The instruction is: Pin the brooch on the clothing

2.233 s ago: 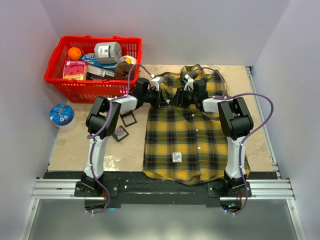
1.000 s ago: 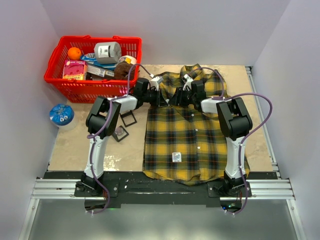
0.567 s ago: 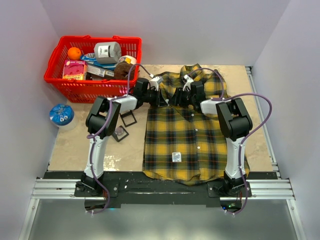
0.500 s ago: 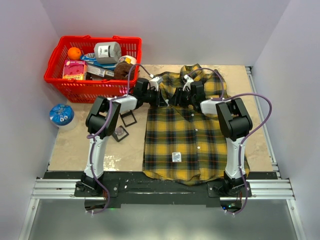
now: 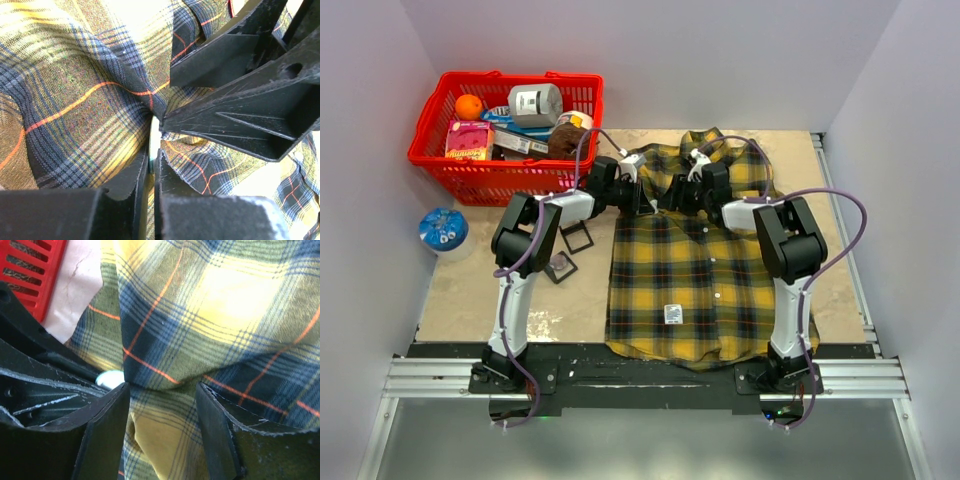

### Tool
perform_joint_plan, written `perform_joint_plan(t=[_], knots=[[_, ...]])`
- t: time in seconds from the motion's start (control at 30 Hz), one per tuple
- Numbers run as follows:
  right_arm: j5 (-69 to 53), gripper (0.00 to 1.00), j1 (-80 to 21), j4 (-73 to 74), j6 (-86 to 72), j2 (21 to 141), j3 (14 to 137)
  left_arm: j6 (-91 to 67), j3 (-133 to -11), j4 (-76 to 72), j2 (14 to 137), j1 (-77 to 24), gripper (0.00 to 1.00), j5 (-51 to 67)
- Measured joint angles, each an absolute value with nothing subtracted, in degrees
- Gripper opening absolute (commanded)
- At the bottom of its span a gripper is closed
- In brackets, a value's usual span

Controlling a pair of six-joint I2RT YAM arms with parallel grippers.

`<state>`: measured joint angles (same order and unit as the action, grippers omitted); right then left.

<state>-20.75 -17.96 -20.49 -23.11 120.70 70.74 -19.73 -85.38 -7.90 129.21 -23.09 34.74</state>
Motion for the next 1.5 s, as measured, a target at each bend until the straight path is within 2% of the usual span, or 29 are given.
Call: perform_joint_plan(t=[0.27,0.43,0.47,0.57,0.83,1.13,1.5], knots=[[-19.5,0.6,-18.0,-20.6,-23.1,115.6,65.8,-18.5,-85.4,-7.6,129.0,-23.1,0.54,35.8],[-18.6,0.6,-18.0,-20.9,-23.2,111.3,63.1,-18.3,-85.4,-6.6,128.4,-23.1,0.66,35.8],[-18.5,0.6,-18.0,-21.1,-23.2,110.4,62.4,-18.2,-85.4,-6.4,128.3,-23.1,0.73,35.8],[-18.4,0.6,-18.0,-21.1,-23.2,108.4,61.2,-17.9,-85.4,-5.8,127.7,-23.2,0.81,35.7],[-17.5,0.6,-18.0,-20.6,-23.3,102.4,57.3,-16.1,-80.5,-4.9,122.2,-23.4,0.85,30.1],[-16.9,0.61,-18.0,-18.6,-22.8,89.2,52.9,-10.4,-74.1,-5.8,105.5,-25.0,0.87,17.8],[-13.0,0.64,-18.0,-12.2,-20.4,73.6,47.2,-3.2,-67.9,-1.5,95.4,-32.8,0.89,11.2]])
